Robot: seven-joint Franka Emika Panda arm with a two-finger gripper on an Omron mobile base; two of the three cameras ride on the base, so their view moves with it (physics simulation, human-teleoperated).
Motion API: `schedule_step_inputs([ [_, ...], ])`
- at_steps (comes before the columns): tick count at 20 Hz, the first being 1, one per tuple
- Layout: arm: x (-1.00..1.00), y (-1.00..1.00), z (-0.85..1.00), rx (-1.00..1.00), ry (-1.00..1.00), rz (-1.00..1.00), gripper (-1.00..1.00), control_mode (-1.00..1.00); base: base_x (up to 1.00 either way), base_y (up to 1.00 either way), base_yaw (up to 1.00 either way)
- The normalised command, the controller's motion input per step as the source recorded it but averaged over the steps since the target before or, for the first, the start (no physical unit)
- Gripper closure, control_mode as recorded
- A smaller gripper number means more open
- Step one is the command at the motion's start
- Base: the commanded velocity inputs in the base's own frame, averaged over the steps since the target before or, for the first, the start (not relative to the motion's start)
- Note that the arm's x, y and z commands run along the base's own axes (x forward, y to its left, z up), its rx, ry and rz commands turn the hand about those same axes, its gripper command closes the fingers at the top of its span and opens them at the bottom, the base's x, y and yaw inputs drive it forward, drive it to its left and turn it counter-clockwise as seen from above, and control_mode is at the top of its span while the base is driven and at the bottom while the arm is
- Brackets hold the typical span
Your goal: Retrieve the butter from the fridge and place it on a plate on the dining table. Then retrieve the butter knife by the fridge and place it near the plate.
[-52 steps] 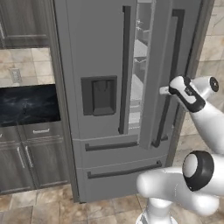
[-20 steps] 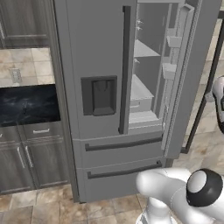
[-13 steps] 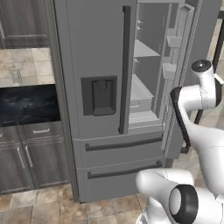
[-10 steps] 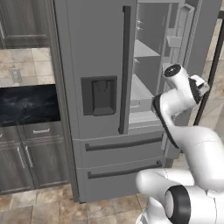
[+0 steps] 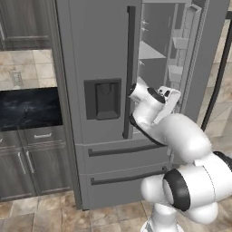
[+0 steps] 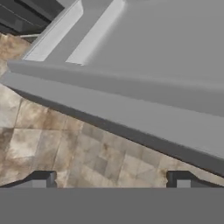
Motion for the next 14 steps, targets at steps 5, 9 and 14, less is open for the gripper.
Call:
schedule_step_inputs([
  [5,0.8,0.0,-0.19,0.0,0.0,0.13,-1.0,-1.0,0.0,0.0,0.0],
  [9,0.62,-0.05,-0.3,0.0,0.0,0.18,-1.0,-1.0,0.0,0.0,0.0],
  [14,0.07,-0.27,-0.21,0.0,0.0,0.08,-1.0,-1.0,0.0,0.0,0.0],
])
